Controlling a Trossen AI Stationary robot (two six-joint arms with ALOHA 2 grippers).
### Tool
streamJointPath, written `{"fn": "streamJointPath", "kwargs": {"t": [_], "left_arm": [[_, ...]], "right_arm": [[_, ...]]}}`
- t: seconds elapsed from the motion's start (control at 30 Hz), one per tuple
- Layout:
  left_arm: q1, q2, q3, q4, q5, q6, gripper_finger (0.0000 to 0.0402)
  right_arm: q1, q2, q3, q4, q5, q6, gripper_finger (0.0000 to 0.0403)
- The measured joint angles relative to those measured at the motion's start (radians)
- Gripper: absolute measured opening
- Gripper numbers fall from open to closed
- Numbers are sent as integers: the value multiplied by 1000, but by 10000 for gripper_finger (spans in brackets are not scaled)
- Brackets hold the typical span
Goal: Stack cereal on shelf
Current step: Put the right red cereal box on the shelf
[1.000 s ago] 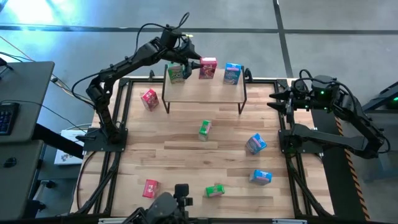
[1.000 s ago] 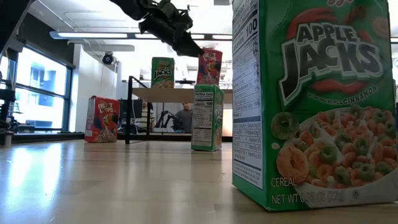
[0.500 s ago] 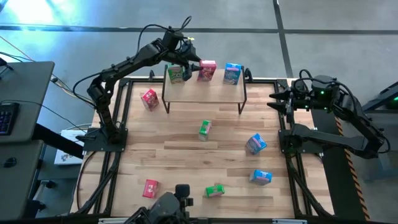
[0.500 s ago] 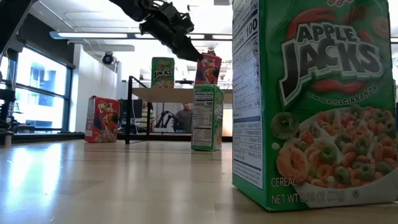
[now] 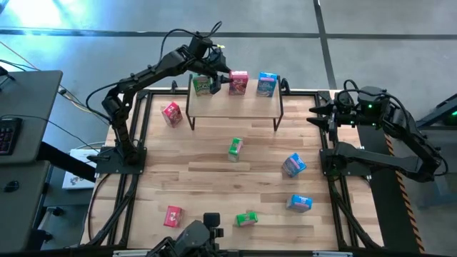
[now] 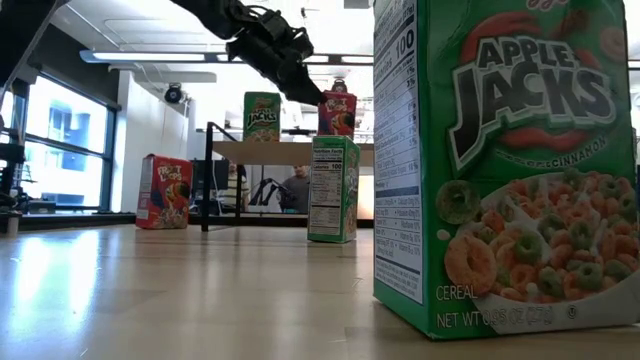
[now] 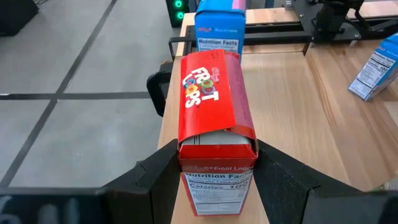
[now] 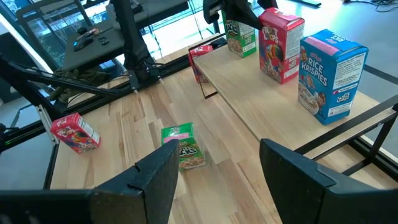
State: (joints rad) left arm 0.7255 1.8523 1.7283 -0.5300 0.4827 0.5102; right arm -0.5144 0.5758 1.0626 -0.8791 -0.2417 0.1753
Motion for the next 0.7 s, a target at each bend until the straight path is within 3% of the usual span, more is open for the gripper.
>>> {"fn": "streamJointPath", "kwargs": {"t": [0.7], "left_arm": [[7, 0, 0, -32, -14, -18, 183]], "right_arm": [[0, 0, 0, 0, 0, 0, 216]]}}
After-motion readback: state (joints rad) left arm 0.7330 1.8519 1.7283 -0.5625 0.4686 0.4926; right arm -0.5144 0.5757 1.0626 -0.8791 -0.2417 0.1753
